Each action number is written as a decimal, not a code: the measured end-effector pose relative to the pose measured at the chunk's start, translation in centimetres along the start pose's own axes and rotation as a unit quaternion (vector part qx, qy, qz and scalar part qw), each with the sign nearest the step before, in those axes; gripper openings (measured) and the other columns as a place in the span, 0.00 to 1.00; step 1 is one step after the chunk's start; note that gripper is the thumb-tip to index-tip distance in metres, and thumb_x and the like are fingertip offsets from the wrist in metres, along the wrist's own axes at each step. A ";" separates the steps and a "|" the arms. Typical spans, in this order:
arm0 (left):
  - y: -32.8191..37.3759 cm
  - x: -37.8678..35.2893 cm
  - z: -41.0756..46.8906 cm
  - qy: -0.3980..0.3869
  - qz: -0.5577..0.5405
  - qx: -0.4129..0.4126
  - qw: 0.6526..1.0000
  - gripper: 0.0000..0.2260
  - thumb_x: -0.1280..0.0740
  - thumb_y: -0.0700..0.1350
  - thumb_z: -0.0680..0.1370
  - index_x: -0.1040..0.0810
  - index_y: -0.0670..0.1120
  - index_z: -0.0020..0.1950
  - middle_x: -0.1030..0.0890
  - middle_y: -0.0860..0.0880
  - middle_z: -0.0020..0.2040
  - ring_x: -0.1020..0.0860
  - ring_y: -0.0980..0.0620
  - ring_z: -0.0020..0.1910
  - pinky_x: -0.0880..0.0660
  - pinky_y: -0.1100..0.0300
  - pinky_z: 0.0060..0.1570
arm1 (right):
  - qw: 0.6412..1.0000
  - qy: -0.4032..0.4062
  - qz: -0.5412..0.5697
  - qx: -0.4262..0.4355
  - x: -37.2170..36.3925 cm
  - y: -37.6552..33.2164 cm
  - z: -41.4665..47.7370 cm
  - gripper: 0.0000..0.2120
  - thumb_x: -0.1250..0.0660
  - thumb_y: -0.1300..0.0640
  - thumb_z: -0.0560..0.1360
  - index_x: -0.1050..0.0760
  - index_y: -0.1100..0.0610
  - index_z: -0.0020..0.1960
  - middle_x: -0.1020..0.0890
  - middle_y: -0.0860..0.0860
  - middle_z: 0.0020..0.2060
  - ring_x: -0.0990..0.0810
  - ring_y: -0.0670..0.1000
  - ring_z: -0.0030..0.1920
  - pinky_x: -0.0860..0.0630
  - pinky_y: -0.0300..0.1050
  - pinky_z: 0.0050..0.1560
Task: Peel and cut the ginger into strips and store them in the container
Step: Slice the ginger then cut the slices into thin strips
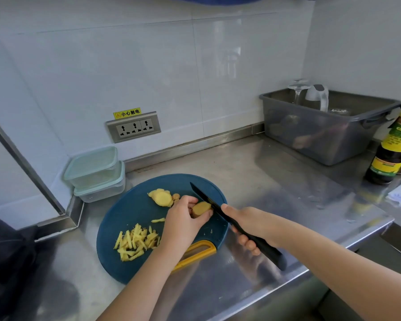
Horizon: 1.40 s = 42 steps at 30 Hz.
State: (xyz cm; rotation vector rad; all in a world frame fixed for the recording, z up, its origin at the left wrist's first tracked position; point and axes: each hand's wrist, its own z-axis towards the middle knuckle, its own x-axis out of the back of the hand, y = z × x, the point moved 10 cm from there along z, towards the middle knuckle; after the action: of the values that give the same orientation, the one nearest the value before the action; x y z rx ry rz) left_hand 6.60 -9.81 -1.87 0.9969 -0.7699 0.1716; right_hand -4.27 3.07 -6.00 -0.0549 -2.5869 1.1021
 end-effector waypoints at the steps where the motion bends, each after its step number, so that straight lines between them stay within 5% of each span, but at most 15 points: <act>1: 0.0 0.0 0.0 -0.002 -0.003 0.000 1.000 0.18 0.26 0.53 0.70 0.25 0.50 0.56 0.23 0.58 0.45 0.24 0.61 0.44 0.26 0.68 0.44 | 1.000 -0.001 0.001 0.000 0.0 0.0 0.0 0.26 0.47 0.33 0.79 0.36 0.56 0.38 0.33 0.50 0.21 0.37 0.48 0.19 0.37 0.37 0.23; 14: -0.2 -0.6 0.1 -0.092 -0.032 -0.006 0.995 0.23 0.26 0.50 0.71 0.29 0.51 0.63 0.24 0.59 0.51 0.26 0.65 0.48 0.30 0.76 0.43 | 1.000 0.000 0.007 -0.003 0.0 -0.1 -0.4 0.25 0.46 0.34 0.79 0.35 0.56 0.39 0.33 0.49 0.21 0.36 0.48 0.19 0.37 0.37 0.22; 20: 0.1 -1.4 0.4 -0.087 0.066 -0.040 0.993 0.26 0.26 0.54 0.69 0.30 0.54 0.64 0.24 0.57 0.57 0.26 0.57 0.56 0.26 0.59 0.56 | 1.000 -0.001 0.011 -0.002 0.0 0.0 -0.4 0.25 0.45 0.34 0.78 0.35 0.56 0.40 0.32 0.50 0.22 0.36 0.48 0.19 0.37 0.38 0.23; 34: 0.6 -2.2 0.7 -0.061 0.100 -0.025 0.993 0.19 0.28 0.54 0.70 0.25 0.50 0.57 0.26 0.52 0.51 0.28 0.53 0.53 0.30 0.63 0.48 | 1.000 -0.012 0.012 -0.006 0.0 0.1 -0.1 0.25 0.46 0.34 0.78 0.35 0.56 0.39 0.33 0.49 0.22 0.37 0.48 0.20 0.37 0.38 0.23; 42: 0.2 -1.0 -0.1 -0.061 0.051 -0.016 0.997 0.25 0.27 0.57 0.70 0.29 0.50 0.62 0.27 0.54 0.55 0.27 0.57 0.53 0.28 0.64 0.50 | 0.997 -0.044 0.056 -0.017 0.1 0.1 0.2 0.25 0.44 0.34 0.78 0.35 0.55 0.37 0.34 0.49 0.22 0.38 0.47 0.20 0.38 0.36 0.20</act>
State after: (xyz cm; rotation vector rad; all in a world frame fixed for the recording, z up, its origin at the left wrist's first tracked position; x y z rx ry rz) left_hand 5.83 -9.44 -2.44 0.9446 -0.9327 0.1872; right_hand -4.44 3.01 -6.21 -0.1662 -2.7103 1.1222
